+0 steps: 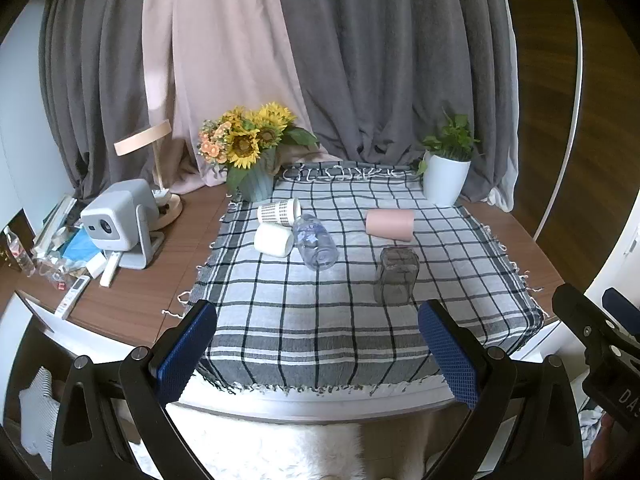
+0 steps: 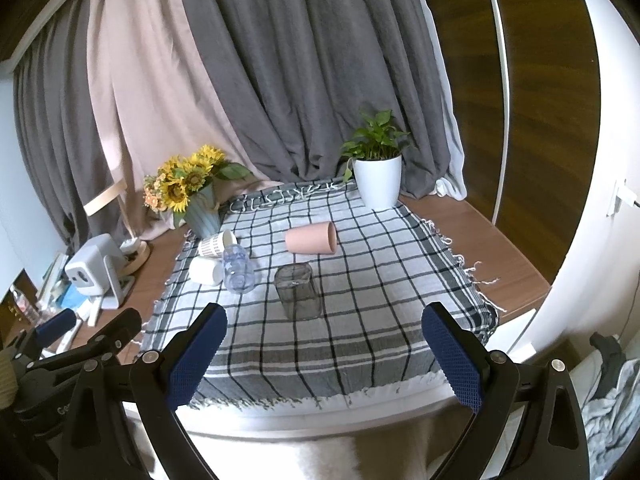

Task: Flip cup upside down

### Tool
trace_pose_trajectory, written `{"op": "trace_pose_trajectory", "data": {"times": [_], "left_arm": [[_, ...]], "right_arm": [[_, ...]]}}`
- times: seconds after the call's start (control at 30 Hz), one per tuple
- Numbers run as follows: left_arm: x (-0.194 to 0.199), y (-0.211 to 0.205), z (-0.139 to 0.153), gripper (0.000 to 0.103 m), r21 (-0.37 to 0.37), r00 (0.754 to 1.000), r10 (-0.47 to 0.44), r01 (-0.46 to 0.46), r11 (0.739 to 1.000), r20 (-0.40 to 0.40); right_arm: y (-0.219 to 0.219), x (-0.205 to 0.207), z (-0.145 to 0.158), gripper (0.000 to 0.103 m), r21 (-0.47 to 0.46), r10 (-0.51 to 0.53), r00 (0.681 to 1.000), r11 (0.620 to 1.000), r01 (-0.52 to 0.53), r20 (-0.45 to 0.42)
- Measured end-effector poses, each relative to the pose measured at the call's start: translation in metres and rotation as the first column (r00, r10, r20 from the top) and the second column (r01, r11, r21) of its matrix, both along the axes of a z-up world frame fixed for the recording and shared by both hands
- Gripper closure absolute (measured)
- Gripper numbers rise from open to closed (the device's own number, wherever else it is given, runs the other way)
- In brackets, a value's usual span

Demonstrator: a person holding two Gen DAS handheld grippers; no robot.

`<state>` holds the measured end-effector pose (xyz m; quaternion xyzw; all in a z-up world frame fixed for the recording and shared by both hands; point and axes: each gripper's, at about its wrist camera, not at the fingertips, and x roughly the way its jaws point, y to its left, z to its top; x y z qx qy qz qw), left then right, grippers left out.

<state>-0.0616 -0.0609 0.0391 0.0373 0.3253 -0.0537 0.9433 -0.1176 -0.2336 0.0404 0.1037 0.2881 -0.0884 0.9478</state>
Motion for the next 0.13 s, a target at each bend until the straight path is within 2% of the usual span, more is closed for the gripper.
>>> {"op": "trace_pose_trajectory", "data": {"times": [0.13], "left_arm": [[0.0028,-0.0011,-0.0010,0.000,-0.001,1.000,-0.005,0.005,1.000,-0.002]], "right_arm": [[0.0004,0.0022,-0.0016,0.005,0.000,-0.007,1.000,1.000,0.007,-0.003]]}}
